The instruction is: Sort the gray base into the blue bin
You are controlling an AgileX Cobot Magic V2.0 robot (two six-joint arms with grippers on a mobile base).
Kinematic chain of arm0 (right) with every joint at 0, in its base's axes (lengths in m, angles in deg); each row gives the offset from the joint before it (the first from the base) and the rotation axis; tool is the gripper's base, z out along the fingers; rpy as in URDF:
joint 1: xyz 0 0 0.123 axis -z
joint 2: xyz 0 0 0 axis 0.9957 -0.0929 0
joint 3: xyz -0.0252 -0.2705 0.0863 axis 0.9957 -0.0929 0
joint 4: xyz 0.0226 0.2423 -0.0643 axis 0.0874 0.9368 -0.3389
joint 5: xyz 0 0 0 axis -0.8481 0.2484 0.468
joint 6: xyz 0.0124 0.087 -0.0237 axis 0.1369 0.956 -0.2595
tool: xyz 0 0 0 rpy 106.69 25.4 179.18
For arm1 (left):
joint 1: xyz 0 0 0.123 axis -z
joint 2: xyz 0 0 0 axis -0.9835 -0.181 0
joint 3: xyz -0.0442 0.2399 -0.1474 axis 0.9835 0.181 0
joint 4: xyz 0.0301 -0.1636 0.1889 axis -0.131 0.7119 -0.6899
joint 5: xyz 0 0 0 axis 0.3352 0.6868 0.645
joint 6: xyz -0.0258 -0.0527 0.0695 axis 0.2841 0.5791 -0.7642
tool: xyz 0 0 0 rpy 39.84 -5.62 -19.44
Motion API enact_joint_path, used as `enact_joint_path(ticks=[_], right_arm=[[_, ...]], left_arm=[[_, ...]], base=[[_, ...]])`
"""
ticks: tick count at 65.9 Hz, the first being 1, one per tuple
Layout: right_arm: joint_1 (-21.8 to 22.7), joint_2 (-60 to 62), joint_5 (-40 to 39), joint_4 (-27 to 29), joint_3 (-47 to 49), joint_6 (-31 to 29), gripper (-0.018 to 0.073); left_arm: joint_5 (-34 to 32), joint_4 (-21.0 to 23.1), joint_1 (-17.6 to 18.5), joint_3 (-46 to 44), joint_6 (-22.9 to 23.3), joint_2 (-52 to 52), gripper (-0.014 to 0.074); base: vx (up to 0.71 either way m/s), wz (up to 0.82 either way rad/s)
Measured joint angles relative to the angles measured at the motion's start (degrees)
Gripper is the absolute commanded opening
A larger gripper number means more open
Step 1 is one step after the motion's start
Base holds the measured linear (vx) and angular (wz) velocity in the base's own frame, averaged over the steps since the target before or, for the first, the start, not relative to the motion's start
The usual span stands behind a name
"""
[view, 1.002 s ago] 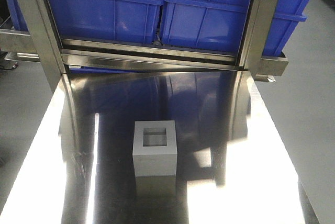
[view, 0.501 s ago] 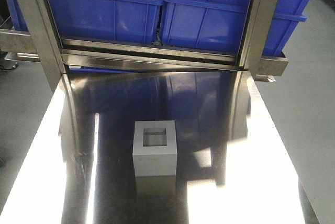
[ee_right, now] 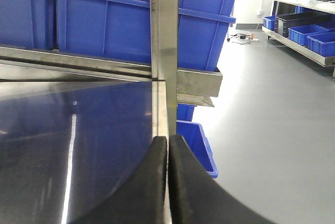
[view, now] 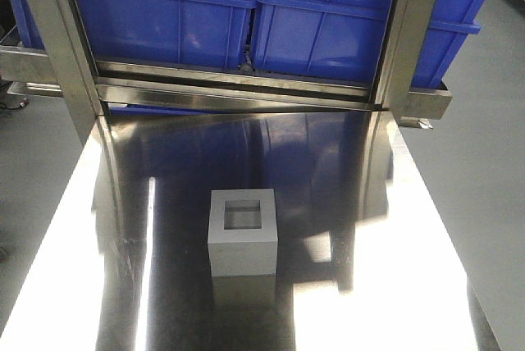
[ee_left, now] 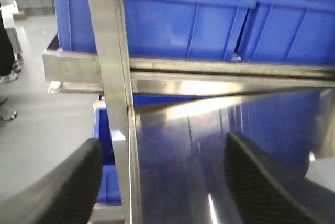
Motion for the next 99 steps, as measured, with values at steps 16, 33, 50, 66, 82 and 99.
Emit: enact_joint_path(ticks=[16, 33, 50, 66, 82, 99], right_arm=[[0.0, 0.0, 0.0, 0.0, 0.0, 0.0, -0.0009], [0.0, 0.0, 0.0, 0.0, 0.0, 0.0, -0.0009], [0.0, 0.0, 0.0, 0.0, 0.0, 0.0, -0.0009], [0.0, 0.0, 0.0, 0.0, 0.0, 0.0, -0.0009], [0.0, 0.0, 0.0, 0.0, 0.0, 0.0, -0.0009], [0.0, 0.0, 0.0, 0.0, 0.0, 0.0, -0.0009]], left_arm=[[-0.6, 2.9, 0.0, -0.1, 1.1, -0.2, 0.0503], [14.3, 15.1, 3.1, -11.6, -7.3, -10.8, 0.0503], [21.7, 36.1, 9.8, -23.5, -25.9, -27.6, 0.0503], [21.9, 38.9, 16.6, -30.2, -29.0, -42.5, 0.0503], [19.7, 37.7, 20.9, -35.1, -24.0, -53.3, 0.0503], [22.4, 28.0, 23.3, -41.9, -12.3, -61.6, 0.0503]], base=[[0.0, 0.0], [0.0, 0.0], [0.0, 0.0], [0.0, 0.0], [0.0, 0.0], [0.0, 0.0]])
